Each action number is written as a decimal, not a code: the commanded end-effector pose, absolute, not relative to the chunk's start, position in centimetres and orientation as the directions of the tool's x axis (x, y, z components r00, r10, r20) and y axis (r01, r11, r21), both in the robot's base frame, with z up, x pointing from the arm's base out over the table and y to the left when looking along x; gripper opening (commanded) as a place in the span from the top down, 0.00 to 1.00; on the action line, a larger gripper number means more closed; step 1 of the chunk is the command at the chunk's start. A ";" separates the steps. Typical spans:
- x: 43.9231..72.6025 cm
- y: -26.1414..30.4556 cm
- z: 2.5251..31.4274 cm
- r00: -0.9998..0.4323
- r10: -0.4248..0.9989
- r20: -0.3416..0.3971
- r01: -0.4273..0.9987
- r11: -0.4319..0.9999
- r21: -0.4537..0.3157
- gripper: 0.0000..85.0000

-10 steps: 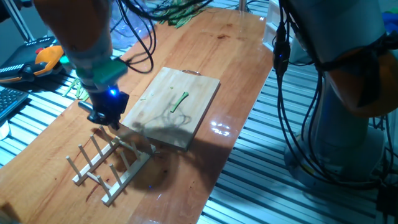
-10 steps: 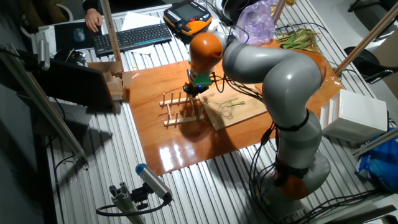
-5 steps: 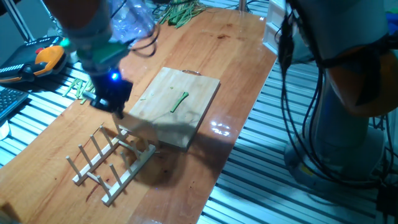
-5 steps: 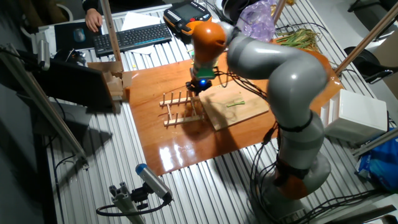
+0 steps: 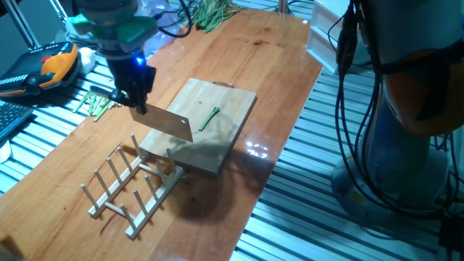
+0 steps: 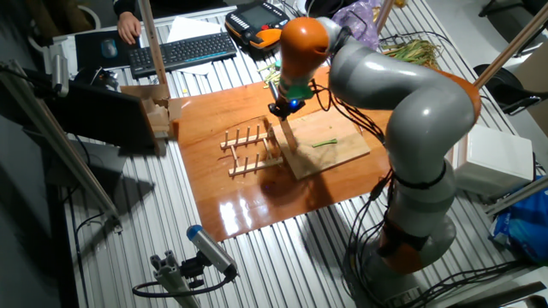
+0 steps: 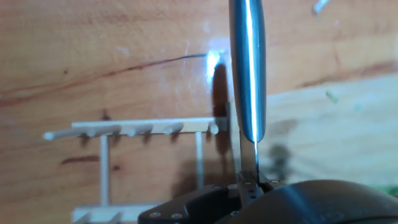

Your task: Chop the green garlic

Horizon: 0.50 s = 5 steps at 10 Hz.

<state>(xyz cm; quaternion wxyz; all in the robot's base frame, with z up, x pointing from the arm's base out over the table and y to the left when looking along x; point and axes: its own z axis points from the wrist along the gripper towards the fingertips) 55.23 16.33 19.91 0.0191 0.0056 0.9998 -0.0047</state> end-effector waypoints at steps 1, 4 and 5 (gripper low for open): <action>55.9 15.2 18.1 -0.998 -0.011 -0.054 -0.010 1.000 -0.019 1.00; 54.7 12.4 17.0 -0.998 -0.030 -0.063 -0.030 1.000 0.001 1.00; 53.9 11.8 17.1 -0.998 -0.029 -0.063 -0.030 1.000 0.003 1.00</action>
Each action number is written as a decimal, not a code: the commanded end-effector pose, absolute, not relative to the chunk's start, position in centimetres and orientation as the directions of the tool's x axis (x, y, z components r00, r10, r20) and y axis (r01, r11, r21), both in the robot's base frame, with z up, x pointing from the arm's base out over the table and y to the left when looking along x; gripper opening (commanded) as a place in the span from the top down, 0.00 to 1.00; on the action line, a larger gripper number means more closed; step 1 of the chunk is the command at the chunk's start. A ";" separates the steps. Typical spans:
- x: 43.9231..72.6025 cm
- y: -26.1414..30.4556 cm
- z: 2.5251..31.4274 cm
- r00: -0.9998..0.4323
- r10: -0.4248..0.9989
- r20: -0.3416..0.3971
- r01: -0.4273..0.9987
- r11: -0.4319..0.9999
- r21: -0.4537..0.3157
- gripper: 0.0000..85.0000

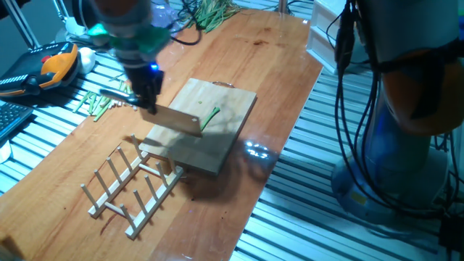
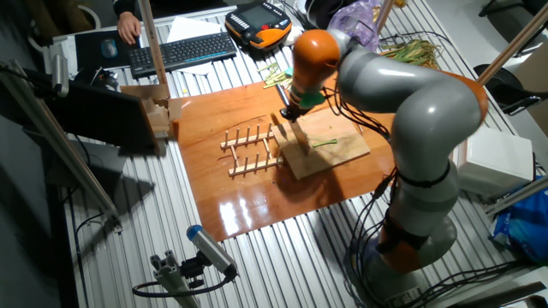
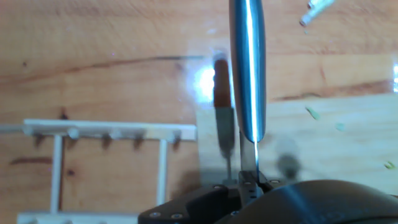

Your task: Chop the green garlic

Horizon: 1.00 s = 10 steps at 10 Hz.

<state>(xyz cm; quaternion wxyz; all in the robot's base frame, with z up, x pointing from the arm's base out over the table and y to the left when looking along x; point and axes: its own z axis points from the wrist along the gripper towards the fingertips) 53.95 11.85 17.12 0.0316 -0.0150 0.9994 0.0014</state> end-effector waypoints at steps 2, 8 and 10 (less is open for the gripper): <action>52.4 10.4 16.9 -0.997 -0.044 -0.064 -0.043 0.999 -0.009 1.00; 52.4 9.7 15.3 -0.998 -0.046 -0.041 -0.048 0.997 0.058 1.00; 52.8 10.9 15.7 -1.000 -0.008 -0.011 -0.008 0.998 0.057 1.00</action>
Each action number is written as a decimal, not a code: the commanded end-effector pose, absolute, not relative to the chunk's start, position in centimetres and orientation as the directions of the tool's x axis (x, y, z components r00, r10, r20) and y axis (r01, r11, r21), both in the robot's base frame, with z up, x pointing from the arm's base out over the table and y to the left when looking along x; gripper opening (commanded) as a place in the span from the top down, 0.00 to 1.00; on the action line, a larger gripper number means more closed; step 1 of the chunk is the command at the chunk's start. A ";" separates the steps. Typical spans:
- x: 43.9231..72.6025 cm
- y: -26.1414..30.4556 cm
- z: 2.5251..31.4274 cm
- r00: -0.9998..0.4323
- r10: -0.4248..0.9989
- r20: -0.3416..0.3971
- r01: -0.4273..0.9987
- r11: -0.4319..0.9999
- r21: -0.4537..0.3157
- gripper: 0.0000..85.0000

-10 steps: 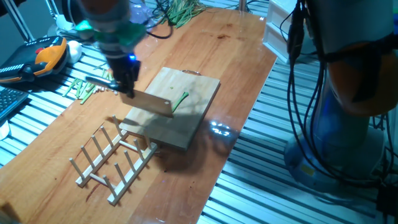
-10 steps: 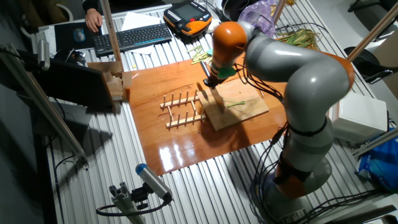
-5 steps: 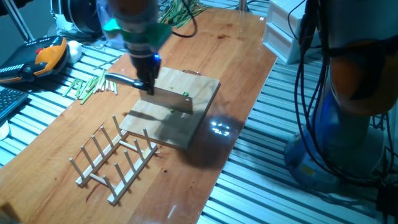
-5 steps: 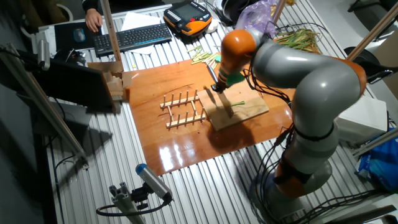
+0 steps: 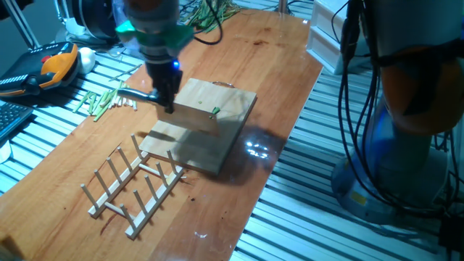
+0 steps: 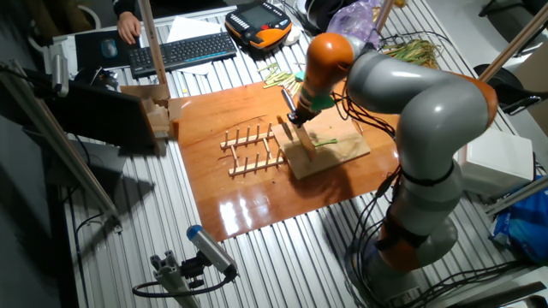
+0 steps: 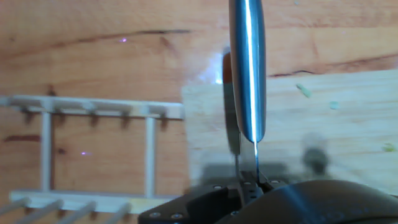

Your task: Chop the green garlic

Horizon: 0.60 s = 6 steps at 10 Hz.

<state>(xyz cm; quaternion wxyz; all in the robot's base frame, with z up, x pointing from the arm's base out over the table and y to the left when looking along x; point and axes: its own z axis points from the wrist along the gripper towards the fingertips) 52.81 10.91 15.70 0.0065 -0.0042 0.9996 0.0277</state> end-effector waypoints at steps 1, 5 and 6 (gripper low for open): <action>52.8 10.9 15.7 -1.000 0.009 -0.003 0.009 0.999 0.052 1.00; 52.8 10.9 15.7 -0.992 0.097 -0.075 0.099 0.995 -0.025 1.00; 52.8 10.9 15.7 -0.993 0.101 -0.056 0.102 0.995 -0.005 1.00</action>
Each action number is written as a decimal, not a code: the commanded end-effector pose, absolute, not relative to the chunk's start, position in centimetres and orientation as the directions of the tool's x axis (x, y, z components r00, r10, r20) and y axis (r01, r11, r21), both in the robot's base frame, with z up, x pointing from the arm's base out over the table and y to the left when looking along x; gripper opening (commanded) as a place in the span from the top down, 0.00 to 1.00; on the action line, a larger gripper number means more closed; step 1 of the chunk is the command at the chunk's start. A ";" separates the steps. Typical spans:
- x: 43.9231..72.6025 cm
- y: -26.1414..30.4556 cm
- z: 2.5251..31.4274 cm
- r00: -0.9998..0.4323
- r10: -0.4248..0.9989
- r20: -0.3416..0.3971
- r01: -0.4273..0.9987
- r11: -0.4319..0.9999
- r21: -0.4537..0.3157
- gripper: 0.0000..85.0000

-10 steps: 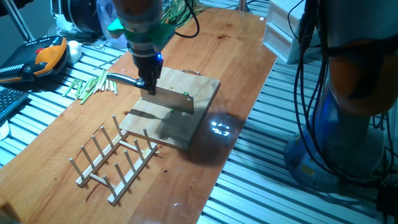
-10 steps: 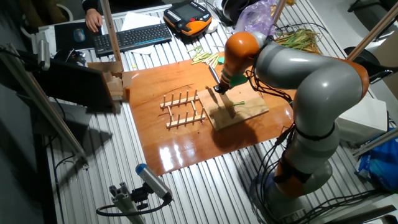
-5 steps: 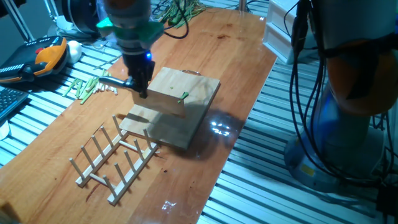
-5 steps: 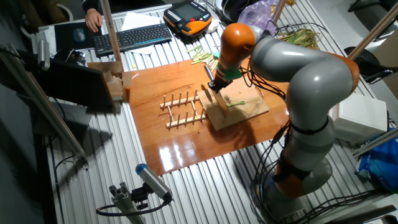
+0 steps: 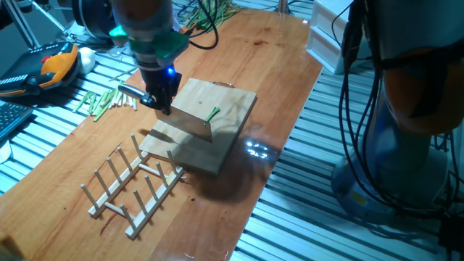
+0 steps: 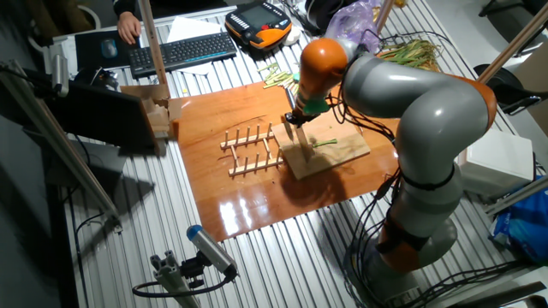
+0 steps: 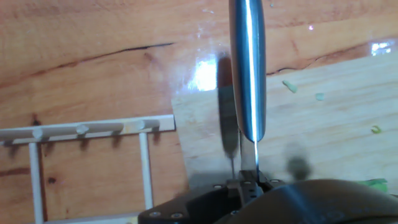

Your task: Chop the green garlic

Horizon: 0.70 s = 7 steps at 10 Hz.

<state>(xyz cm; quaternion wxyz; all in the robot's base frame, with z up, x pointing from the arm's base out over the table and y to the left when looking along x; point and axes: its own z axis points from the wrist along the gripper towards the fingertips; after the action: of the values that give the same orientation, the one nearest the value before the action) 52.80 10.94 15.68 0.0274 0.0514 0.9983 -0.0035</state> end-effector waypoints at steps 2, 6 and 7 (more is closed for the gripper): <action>52.8 10.9 15.7 -0.992 0.115 -0.053 0.116 0.993 -0.003 1.00; 53.8 6.5 16.5 -0.999 0.044 -0.019 0.044 0.999 -0.013 1.00; 54.0 4.7 15.8 -0.999 0.027 -0.021 0.027 0.999 -0.024 1.00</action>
<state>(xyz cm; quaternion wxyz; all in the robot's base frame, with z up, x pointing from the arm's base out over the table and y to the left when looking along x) 53.97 7.22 15.66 0.0102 0.0134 0.9998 -0.0131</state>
